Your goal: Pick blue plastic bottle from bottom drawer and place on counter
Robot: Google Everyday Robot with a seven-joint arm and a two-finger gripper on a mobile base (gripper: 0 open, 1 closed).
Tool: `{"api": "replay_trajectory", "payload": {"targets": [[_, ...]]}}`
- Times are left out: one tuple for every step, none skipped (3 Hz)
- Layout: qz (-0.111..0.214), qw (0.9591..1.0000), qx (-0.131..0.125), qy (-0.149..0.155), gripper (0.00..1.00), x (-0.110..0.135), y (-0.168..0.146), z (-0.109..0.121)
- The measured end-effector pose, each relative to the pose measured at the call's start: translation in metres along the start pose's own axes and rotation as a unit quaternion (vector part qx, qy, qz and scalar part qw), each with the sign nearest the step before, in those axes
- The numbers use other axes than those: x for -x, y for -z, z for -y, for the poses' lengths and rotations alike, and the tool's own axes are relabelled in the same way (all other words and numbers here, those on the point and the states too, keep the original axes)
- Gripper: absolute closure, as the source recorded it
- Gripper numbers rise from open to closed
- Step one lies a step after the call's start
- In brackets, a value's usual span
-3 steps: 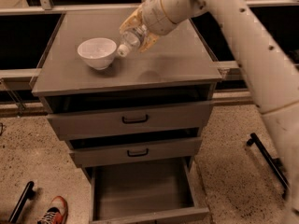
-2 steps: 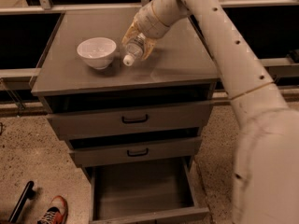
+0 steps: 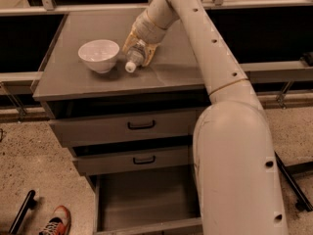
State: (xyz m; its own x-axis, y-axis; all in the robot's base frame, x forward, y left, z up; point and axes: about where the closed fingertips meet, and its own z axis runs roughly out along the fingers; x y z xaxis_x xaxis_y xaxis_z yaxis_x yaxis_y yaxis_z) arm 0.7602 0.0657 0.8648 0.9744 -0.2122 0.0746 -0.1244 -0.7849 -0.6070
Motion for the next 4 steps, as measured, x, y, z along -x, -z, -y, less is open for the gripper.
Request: {"api": "replay_trajectory", "payload": {"targets": [[-0.002,1.0,-0.004,0.001,0.51,-0.002,-0.005,0.003],[-0.002,1.0,-0.004,0.001,0.28,-0.002,-0.005,0.003],[-0.03,0.9992,0.026,0.0,0.0,-0.004,0.014,0.015],[-0.068,0.9973,0.026,0.008,0.0,0.002,0.066,0.038]]}}
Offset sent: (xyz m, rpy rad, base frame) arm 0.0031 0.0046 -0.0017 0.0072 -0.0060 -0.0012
